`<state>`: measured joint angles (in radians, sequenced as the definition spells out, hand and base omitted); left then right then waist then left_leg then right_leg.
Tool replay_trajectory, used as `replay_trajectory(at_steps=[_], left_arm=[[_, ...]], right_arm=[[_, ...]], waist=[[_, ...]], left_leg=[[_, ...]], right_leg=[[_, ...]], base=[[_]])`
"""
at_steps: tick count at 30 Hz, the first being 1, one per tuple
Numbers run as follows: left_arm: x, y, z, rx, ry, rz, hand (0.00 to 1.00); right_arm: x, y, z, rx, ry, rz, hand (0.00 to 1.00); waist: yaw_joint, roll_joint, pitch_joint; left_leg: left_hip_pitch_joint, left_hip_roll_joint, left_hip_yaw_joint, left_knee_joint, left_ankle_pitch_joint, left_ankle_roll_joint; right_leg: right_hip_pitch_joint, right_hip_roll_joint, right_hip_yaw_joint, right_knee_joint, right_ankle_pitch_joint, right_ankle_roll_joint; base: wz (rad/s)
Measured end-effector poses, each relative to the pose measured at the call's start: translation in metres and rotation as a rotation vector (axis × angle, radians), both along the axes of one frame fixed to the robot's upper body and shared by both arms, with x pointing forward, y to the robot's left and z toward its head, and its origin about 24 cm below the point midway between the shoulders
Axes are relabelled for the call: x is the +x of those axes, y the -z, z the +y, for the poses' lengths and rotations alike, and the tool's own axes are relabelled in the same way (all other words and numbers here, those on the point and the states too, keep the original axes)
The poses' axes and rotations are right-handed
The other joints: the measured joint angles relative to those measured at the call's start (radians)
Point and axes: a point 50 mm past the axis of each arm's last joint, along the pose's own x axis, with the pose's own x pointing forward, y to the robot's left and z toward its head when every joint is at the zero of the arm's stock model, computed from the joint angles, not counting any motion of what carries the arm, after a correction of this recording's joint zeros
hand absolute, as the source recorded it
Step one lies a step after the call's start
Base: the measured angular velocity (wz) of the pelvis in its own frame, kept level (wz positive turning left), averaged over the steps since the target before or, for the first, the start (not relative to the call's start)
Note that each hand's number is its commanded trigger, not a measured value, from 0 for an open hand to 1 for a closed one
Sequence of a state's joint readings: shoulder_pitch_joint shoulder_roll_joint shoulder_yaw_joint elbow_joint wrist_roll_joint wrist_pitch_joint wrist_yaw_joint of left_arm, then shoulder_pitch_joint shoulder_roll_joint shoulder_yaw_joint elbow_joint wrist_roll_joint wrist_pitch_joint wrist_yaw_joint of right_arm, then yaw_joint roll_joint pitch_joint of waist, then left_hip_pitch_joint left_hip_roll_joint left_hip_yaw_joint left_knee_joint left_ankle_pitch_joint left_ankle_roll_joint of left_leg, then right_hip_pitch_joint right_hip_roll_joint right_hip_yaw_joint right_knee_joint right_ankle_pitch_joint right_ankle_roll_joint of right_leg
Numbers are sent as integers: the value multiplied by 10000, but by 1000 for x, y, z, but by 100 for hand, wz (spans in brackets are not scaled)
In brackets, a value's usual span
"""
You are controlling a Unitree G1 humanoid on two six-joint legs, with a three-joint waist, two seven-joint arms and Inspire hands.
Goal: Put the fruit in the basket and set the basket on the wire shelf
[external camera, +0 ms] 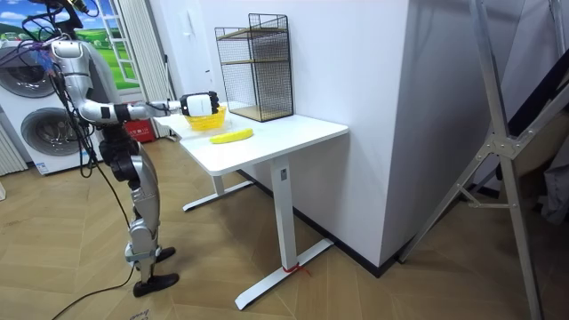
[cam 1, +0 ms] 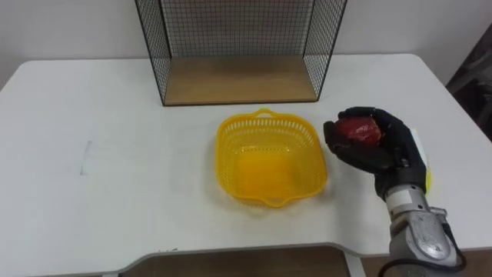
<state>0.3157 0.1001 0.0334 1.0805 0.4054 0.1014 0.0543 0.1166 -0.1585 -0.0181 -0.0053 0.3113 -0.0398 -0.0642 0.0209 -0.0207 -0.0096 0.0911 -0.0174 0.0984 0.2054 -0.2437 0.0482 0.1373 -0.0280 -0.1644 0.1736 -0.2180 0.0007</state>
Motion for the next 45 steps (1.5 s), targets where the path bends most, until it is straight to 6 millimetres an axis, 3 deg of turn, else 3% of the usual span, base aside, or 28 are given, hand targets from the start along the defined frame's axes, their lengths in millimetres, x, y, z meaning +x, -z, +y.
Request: replay_trajectory(at_steps=[8,19,22,45], left_arm=[[7,2,-6,-121,505,-44,0],[16,2,-1,-288,607,-70,0],[18,2,-1,-430,645,-58,0],[18,1,1,-605,944,111,0]], right_arm=[[2,-7,14,-849,-657,-281,100],[9,-31,31,-3100,-1584,-1318,100],[9,-29,39,-3421,-1971,-1296,0],[8,-31,44,-3888,-2389,-1379,0]], waist=[[121,-12,9],[142,-61,112],[145,-84,108],[137,-113,66]], left_leg=[[-177,18,32,65,22,-19],[-169,26,33,-5,24,-20],[-178,23,38,-4,24,-20],[-218,24,79,31,23,-20]], right_leg=[[-139,13,4,-26,20,-19],[-151,21,-6,-53,20,-19],[-151,17,-6,-51,23,-14],[-121,17,-12,-48,23,-13]], base=[[-1],[0],[0],[0]])
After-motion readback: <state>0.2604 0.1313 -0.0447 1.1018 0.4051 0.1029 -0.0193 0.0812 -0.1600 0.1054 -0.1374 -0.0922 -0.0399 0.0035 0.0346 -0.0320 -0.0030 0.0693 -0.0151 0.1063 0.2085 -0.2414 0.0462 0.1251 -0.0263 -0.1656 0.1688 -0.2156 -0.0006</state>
